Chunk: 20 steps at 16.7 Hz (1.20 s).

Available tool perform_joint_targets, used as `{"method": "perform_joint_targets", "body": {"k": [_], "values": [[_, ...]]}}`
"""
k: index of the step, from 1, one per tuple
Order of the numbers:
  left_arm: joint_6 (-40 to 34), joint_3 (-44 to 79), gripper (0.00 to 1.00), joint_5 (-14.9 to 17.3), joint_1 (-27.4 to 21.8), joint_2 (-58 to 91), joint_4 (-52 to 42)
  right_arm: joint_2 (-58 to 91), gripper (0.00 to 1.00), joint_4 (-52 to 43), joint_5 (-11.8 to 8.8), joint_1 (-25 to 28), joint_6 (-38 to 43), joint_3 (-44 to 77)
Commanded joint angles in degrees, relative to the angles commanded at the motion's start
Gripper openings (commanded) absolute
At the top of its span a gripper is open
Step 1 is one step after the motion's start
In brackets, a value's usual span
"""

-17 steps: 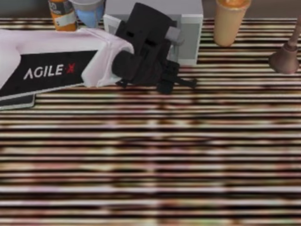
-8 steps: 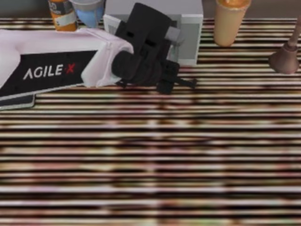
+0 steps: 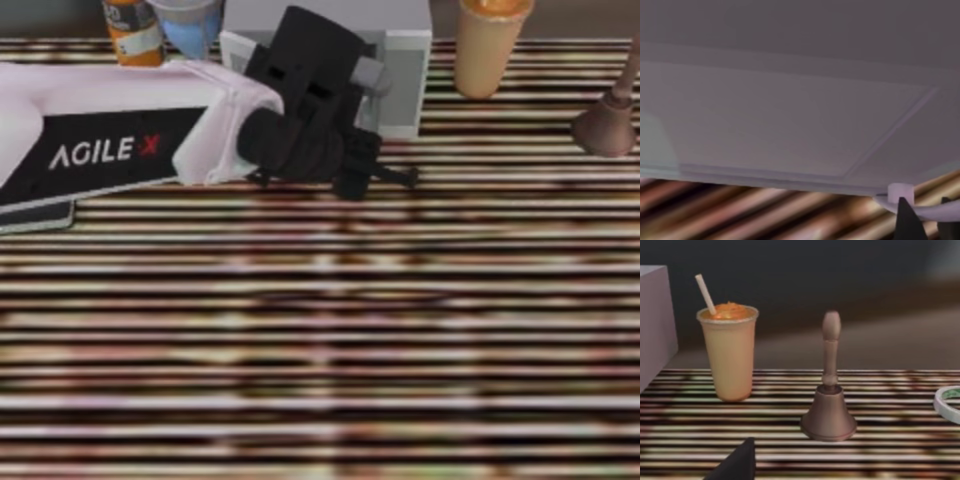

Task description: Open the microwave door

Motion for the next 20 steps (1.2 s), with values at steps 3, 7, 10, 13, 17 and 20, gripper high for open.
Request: {"method": "perform_joint_targets", "body": {"k": [3,7,10,13,17,20], "values": [[0.31,-0.47,0.00,0.85,-0.19,-0.18,0.06,0.00,1.00,0.00,0.00,0.00,0.00,0.00],[2.26,-1.86,0.00,1.94,0.73,-1.28,0.71,0.00,1.00,0.00,0.00,0.00,0.00,0.00],[2.27,-1.86,0.00,1.94,0.73,-1.28,0.70,0.00,1.00,0.00,0.00,0.00,0.00,0.00],[2.27,-1.86,0.00,1.94,0.73,-1.28,0.70,0.00,1.00,0.00,0.00,0.00,0.00,0.00],[2.27,-1.86,0.00,1.94,0.73,-1.28,0.70,0.00,1.00,0.00,0.00,0.00,0.00,0.00],[2.27,-1.86,0.00,1.94,0.73,-1.28,0.70,0.00,1.00,0.00,0.00,0.00,0.00,0.00]]}}
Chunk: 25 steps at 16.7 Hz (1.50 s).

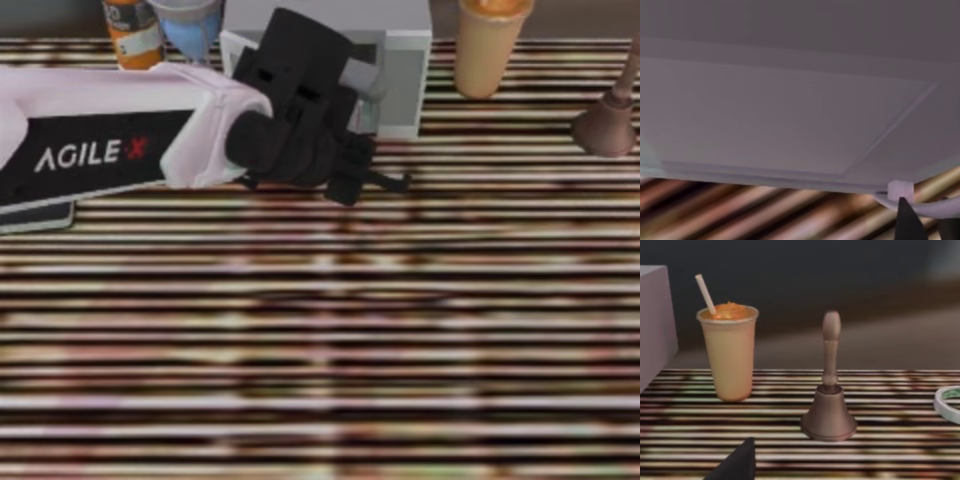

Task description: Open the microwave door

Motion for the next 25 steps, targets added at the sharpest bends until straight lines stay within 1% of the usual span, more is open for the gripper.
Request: {"method": "perform_joint_targets", "body": {"k": [11,13,18,25], "values": [[0.00,0.00,0.00,0.00,0.00,0.00,0.00,0.00,1.00,0.00,0.00,0.00,0.00,0.00],[-0.20,-0.04,0.00,0.59,-0.44,0.04,-0.05,0.00,1.00,0.00,0.00,0.00,0.00,0.00],[2.11,-1.58,0.00,1.82,0.72,-1.12,0.52,0.00,1.00,0.00,0.00,0.00,0.00,0.00],[2.12,-1.59,0.00,1.82,0.72,-1.12,0.52,0.00,1.00,0.00,0.00,0.00,0.00,0.00]]}}
